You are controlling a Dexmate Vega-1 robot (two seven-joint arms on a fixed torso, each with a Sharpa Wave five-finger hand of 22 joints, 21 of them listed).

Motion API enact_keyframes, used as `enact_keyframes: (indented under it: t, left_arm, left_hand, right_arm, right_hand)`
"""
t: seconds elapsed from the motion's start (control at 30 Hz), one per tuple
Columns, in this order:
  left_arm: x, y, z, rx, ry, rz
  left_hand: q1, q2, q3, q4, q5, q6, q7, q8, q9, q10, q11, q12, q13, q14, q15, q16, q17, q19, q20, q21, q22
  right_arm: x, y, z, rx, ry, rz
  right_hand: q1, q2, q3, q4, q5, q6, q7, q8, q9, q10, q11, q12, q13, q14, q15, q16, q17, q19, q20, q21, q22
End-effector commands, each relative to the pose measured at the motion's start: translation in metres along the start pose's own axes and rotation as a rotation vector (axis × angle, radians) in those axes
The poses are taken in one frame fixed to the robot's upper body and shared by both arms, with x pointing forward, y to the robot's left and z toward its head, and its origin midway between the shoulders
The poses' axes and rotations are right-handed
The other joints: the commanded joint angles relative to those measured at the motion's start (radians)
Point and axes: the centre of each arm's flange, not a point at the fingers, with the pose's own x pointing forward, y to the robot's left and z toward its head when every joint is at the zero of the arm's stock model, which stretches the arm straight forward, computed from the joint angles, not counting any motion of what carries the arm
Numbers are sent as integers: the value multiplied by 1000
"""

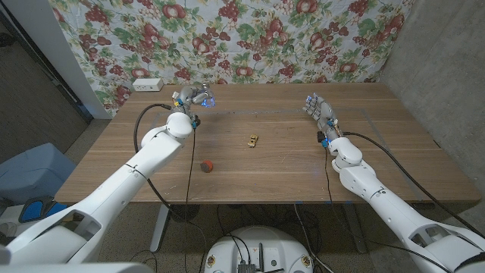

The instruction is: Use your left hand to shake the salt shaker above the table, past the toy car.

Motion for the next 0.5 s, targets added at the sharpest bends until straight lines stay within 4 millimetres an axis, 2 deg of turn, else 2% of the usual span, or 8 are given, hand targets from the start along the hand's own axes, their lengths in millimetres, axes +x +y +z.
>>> enact_keyframes:
  t: [0.03, 0.5]
  left_arm:
    - [-3, 2, 1, -29, -135, 36]
    - [-14, 3, -2, -139, -305, 199]
  left_hand:
    - [89, 86, 18, 15, 5, 240, -92, 6, 4, 294, -235, 3, 4, 75, -197, -1, 3, 5, -88, 5, 4]
    - [88, 87, 18, 17, 4, 239, -97, 5, 4, 292, -238, -1, 4, 74, -199, -3, 3, -1, -90, 6, 4]
  right_arm:
    - [-1, 1, 0, 4, -5, -3]
    - [-3, 1, -1, 3, -4, -7]
  right_hand:
    - [-8, 3, 6, 0, 8, 9, 0, 4, 4, 5, -2, 1, 5, 9, 0, -2, 3, 5, -3, -4, 3]
    - [-8, 3, 7, 0, 8, 9, -1, 4, 4, 4, -1, 1, 5, 9, 0, -3, 4, 6, -3, -4, 3]
